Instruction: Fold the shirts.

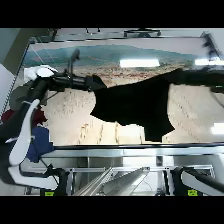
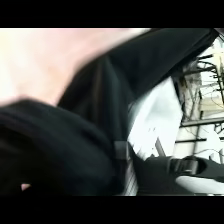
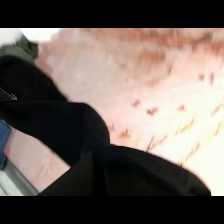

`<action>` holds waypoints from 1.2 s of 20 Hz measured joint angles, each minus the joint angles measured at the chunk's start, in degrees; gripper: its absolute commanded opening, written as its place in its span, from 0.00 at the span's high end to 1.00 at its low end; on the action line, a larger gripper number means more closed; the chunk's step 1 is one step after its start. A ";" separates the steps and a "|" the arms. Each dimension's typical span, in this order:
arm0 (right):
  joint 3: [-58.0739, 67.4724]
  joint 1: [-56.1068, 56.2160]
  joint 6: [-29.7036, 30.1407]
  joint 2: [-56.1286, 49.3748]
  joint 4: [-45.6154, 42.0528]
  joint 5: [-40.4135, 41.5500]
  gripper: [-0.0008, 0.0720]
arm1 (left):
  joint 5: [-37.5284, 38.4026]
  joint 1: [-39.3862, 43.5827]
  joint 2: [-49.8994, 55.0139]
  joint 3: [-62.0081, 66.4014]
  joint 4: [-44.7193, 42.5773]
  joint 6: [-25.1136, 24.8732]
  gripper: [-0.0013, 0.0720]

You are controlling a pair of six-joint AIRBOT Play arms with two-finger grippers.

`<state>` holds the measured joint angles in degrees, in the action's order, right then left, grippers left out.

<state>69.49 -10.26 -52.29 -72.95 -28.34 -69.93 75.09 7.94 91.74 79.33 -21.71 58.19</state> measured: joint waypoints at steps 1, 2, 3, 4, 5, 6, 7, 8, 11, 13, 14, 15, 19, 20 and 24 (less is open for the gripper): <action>-0.31 1.05 0.02 -4.11 -0.72 0.90 0.32 | -0.17 -0.26 2.56 -0.35 -0.26 -0.28 0.01; -0.44 1.66 0.00 -7.67 -1.27 1.57 0.32 | -0.35 -0.74 5.20 -0.33 -0.50 -0.68 0.01; -0.35 1.88 -0.20 -11.02 -1.66 2.14 0.32 | -0.22 -1.42 7.48 0.24 -0.70 -0.92 0.01; 0.00 1.70 -0.20 -13.38 -1.88 2.45 0.32 | 0.22 -2.40 9.77 1.27 -0.87 -1.18 0.01; 0.61 0.94 -0.63 -15.19 -1.92 2.16 0.32 | 0.87 -3.50 11.67 2.60 -0.92 -1.29 0.01; 1.38 -0.24 -1.01 -16.17 -2.05 1.38 0.32 | 1.42 -4.76 13.46 4.33 -1.11 -1.29 0.01; 2.08 -1.84 -1.46 -16.59 -2.21 0.31 0.32 | 1.90 -5.95 14.91 6.08 -1.38 -1.29 0.01; 2.62 -3.96 -2.21 -16.55 -2.32 -1.33 0.33 | 2.21 -7.19 16.20 8.11 -2.21 -1.22 0.01; 2.19 -10.91 -5.25 -14.08 -4.76 -6.29 0.33 | 2.40 -9.79 19.04 13.66 -7.06 -0.09 0.04; -0.90 -14.75 -7.63 -11.43 -8.20 -8.55 0.33 | 2.45 -10.49 20.98 16.81 -10.56 1.36 0.04; -3.39 -16.46 -8.74 -9.75 -10.10 -9.33 0.33 | 2.51 -10.58 22.14 18.14 -12.00 1.86 0.04; -6.40 -18.01 -9.94 -7.93 -12.17 -9.66 0.33 | 2.91 -10.51 23.30 19.28 -13.00 2.32 0.04; -18.82 -21.77 -14.49 -1.51 -19.41 -8.20 0.32 | 4.22 -9.29 27.06 21.55 -15.23 2.89 0.04; -21.77 -22.23 -15.74 -0.31 -20.65 -7.32 0.32 | 4.22 -8.92 27.78 21.77 -15.45 2.99 0.04; -31.36 -22.93 -18.88 1.97 -23.04 -2.25 0.32 | 2.45 -7.41 29.77 22.25 -15.72 3.08 0.04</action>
<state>38.13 -33.19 -71.18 -70.98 -51.37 -72.18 77.54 0.54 121.51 101.58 -37.43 61.28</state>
